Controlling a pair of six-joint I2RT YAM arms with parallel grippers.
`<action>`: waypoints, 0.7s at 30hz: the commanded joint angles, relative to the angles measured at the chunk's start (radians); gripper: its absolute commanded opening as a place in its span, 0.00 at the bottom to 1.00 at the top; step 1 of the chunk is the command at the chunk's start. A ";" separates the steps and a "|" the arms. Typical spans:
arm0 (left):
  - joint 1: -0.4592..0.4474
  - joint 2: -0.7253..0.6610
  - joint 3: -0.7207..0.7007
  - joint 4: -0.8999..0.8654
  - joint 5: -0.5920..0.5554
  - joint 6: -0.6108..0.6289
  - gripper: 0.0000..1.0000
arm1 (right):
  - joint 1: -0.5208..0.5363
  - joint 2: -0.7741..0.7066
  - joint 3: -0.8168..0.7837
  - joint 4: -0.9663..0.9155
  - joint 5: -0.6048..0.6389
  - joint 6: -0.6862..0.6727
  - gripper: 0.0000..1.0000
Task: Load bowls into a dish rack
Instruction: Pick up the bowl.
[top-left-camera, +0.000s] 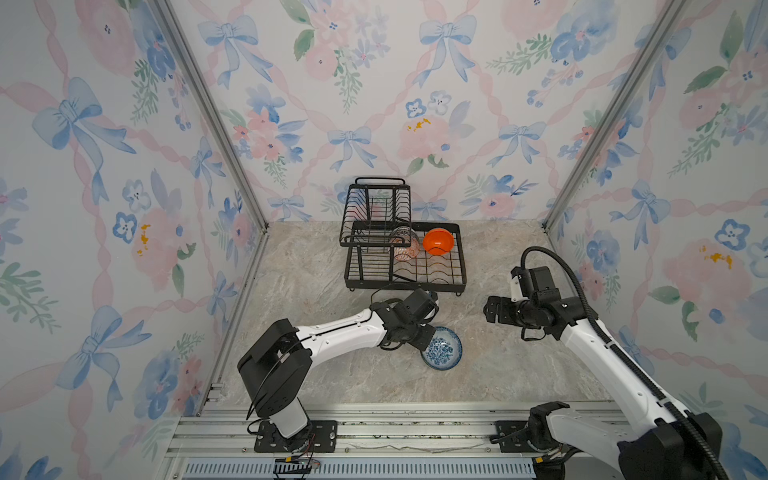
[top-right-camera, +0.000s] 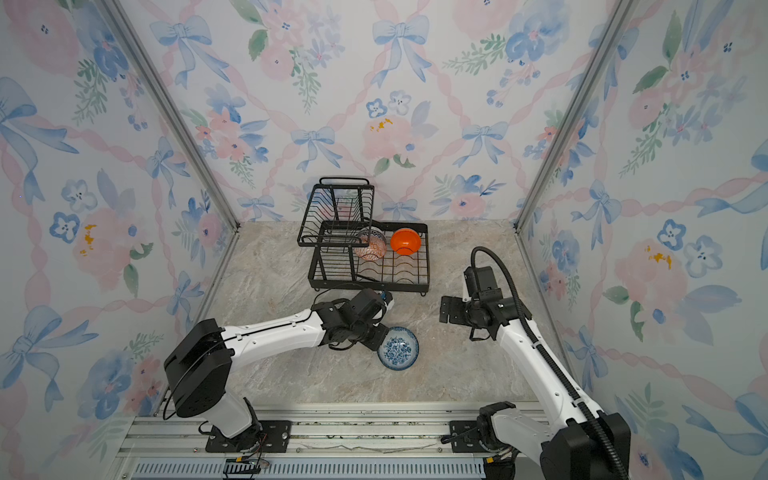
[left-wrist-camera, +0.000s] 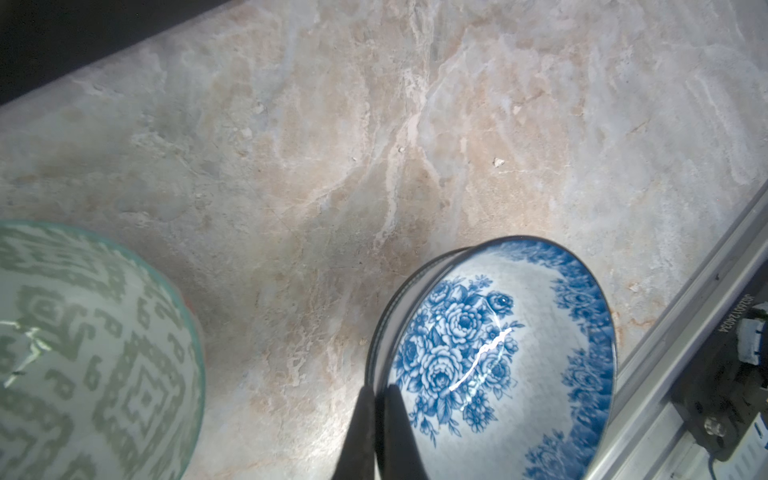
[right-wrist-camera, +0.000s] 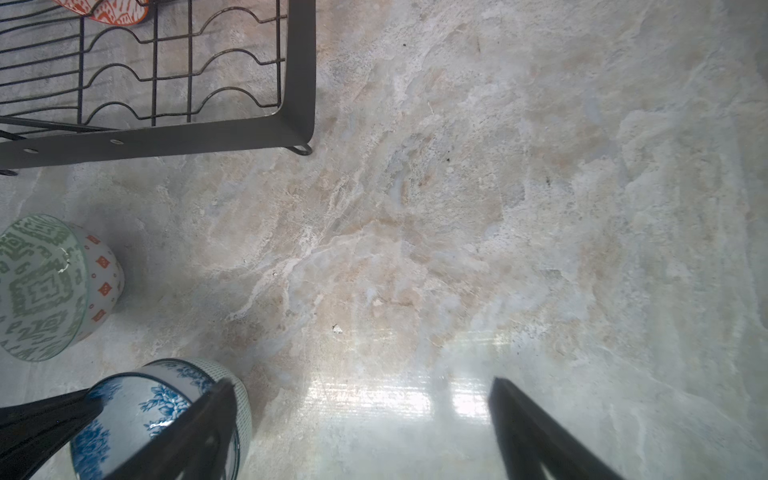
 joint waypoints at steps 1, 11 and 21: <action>0.005 -0.058 0.032 -0.022 -0.045 0.026 0.00 | -0.011 -0.016 -0.007 -0.001 -0.017 -0.010 0.97; 0.025 -0.117 0.045 -0.021 -0.071 0.035 0.00 | -0.013 -0.018 0.004 -0.006 -0.028 -0.015 0.97; 0.071 -0.136 0.106 -0.018 -0.117 0.052 0.00 | -0.014 -0.028 0.013 -0.007 -0.035 -0.018 0.97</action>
